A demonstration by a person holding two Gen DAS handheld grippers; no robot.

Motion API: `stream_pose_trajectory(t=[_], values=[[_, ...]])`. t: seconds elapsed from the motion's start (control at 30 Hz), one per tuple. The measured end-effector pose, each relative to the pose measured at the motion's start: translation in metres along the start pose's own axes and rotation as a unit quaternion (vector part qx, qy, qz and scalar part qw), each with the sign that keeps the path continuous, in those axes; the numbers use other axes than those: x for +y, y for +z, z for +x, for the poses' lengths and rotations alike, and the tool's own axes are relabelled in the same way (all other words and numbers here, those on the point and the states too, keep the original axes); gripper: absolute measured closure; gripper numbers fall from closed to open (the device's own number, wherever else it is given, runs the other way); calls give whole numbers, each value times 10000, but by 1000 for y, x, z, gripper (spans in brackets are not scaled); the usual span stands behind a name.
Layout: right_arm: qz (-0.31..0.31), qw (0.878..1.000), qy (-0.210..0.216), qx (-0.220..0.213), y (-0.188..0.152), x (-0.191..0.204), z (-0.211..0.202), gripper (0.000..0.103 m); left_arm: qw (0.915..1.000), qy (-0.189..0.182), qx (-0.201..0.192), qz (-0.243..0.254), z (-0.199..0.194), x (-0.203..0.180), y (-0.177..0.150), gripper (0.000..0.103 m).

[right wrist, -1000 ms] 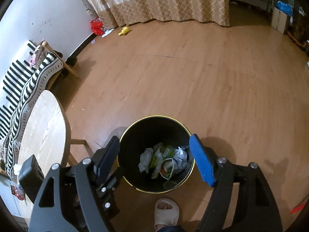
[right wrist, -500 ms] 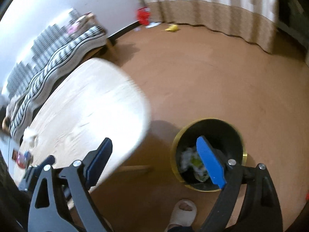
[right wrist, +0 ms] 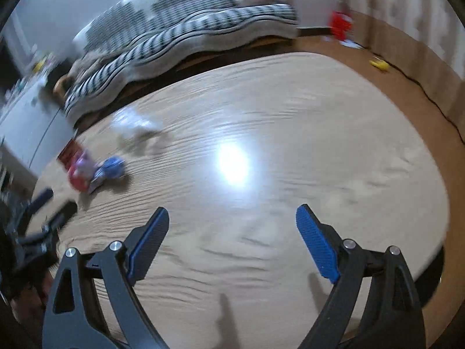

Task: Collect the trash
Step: 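Swing both open tools back toward the table, then grasp the pink-and-green toy with the left tool while the right tool grasps the blue foil wrapper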

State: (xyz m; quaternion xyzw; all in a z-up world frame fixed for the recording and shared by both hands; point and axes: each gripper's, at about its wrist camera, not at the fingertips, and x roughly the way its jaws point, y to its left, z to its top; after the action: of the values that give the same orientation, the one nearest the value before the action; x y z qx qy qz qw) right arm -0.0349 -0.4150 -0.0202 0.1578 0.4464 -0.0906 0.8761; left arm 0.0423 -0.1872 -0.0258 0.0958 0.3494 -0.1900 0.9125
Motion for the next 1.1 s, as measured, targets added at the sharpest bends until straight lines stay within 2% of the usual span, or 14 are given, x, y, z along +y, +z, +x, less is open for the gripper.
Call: stream_pose_trajectory(t=[0.13, 0.23, 0.3, 0.4, 0.53, 0.6, 0.7, 0.9, 1.1], values=[[-495, 9986, 115, 145, 2, 56, 29, 17, 9997, 73, -93, -236, 10, 55, -5, 7], [-721, 9968, 237, 244, 2, 79, 47, 17, 9992, 22, -140, -367, 24, 78, -3, 10], [-828, 9957, 287, 292, 2, 89, 54, 17, 9989, -95, -123, -452, 33, 82, 0, 20], [-921, 9946, 327, 352, 5, 102, 67, 17, 9983, -274, -1, -514, 54, 84, 3, 28], [-968, 9938, 366, 414, 10, 116, 84, 17, 9988, -218, 128, -422, 72, 79, 0, 41], [-986, 9934, 388, 441, 12, 119, 91, 17, 9984, -250, 211, -468, 78, 80, -1, 55], [-965, 9932, 450, 478, 16, 123, 100, 17, 9980, -237, 259, -529, 77, 80, -3, 65], [-913, 9923, 688, 470, 26, 135, 115, 17, 9984, -260, 260, -421, 57, 85, -8, 71], [-721, 9903, 1060, 537, 33, 149, 133, 17, 9990, -183, 366, -194, 37, 92, -22, 71]])
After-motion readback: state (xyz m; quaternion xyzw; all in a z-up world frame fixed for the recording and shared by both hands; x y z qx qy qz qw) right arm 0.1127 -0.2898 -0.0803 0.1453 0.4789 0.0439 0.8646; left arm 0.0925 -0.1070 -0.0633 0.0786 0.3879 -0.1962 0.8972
